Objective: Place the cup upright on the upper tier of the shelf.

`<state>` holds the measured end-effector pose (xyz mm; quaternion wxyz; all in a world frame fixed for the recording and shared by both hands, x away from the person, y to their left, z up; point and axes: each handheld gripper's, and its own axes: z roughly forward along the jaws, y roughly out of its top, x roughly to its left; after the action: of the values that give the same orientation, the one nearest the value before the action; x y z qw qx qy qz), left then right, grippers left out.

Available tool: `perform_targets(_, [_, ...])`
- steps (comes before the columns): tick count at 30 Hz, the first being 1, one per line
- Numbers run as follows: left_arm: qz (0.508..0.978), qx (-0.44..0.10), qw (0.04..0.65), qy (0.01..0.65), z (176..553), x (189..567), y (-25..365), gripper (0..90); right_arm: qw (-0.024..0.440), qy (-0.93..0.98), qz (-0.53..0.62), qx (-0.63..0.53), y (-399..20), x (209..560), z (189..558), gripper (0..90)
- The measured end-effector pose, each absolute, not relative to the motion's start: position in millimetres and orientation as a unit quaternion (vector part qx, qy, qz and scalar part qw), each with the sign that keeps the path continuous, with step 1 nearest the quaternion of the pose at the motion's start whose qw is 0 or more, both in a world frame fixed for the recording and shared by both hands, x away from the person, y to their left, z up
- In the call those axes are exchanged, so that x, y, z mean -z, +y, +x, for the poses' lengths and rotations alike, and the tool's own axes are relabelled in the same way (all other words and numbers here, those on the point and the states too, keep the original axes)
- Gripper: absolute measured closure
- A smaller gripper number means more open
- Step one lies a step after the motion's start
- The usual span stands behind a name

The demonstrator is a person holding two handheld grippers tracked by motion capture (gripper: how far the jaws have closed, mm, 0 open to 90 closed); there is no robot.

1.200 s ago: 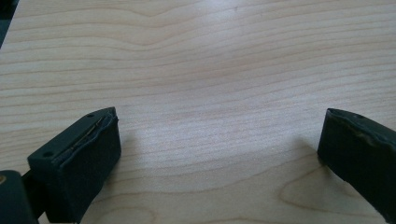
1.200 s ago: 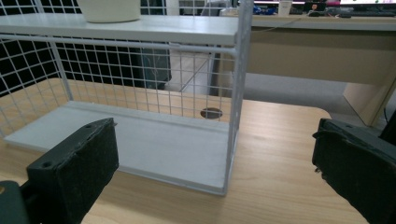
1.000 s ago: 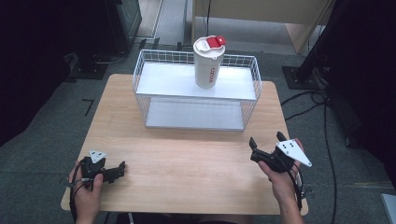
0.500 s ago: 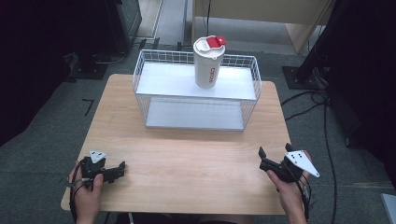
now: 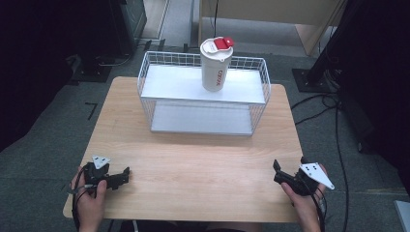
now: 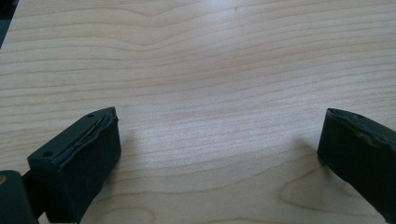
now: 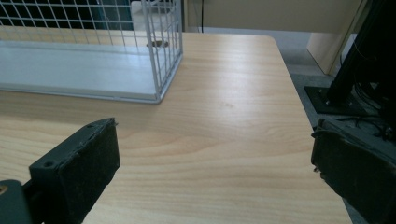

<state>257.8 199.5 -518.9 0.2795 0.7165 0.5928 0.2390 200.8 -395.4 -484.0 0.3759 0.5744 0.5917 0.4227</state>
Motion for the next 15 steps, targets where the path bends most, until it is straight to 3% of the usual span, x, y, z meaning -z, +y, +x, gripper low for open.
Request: perform_targets(15, [0.717,-0.239,0.279,0.593,258,519,200,0.0,0.361,0.601,0.600,-0.384,-412,508,190,1.3])
